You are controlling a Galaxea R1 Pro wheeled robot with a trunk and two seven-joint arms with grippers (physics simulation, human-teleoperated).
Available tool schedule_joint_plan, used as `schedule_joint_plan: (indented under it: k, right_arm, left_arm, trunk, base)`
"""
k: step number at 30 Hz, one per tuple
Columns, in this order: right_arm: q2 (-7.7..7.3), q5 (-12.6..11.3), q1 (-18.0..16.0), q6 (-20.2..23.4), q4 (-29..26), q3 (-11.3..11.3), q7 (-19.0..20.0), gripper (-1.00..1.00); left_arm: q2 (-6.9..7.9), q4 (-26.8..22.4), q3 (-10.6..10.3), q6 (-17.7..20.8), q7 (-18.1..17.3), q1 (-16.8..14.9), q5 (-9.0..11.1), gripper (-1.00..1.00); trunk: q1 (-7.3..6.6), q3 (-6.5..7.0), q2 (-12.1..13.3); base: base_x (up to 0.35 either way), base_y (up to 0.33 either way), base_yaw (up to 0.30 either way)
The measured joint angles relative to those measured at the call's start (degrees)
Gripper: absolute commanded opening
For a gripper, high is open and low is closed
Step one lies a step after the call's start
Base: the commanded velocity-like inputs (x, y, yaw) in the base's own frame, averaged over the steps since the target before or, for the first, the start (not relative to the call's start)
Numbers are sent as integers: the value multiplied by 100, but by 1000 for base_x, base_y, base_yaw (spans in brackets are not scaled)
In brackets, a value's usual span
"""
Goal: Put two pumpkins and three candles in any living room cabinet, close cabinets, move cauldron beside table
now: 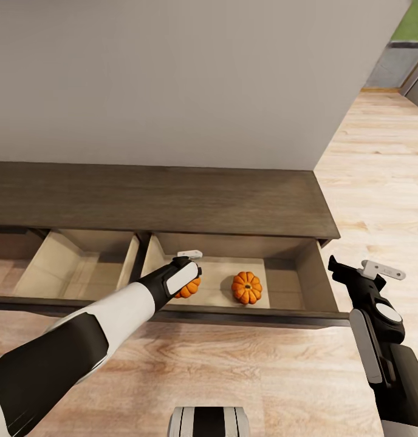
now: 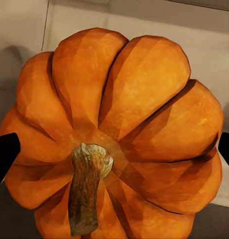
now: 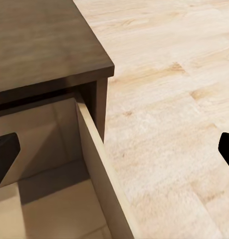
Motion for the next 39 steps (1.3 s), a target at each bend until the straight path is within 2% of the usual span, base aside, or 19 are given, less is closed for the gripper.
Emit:
schedule_joint_plan:
  k: [14, 15, 32, 39]
  right_arm:
    - [0, 0, 0, 5, 0, -6, 0, 100]
    - [0, 0, 0, 5, 0, -7, 0, 100]
    - [0, 2, 0, 5, 0, -2, 0, 100]
    - [0, 0, 0, 5, 0, 0, 0, 100]
  left_arm:
    - [0, -1, 8, -4, -4, 0, 0, -100]
    - [0, -1, 8, -5, -2, 0, 1, 100]
    - [0, -2, 31, 3, 20, 0, -20, 100]
    - [0, -1, 29, 3, 27, 0, -21, 100]
  trunk:
    - [0, 0, 0]
    - [0, 0, 0]
    - [0, 1, 0]
    - [0, 50, 0]
  base:
    - [0, 0, 0]
    - [0, 0, 0]
    - [0, 0, 0]
    - [0, 0, -51]
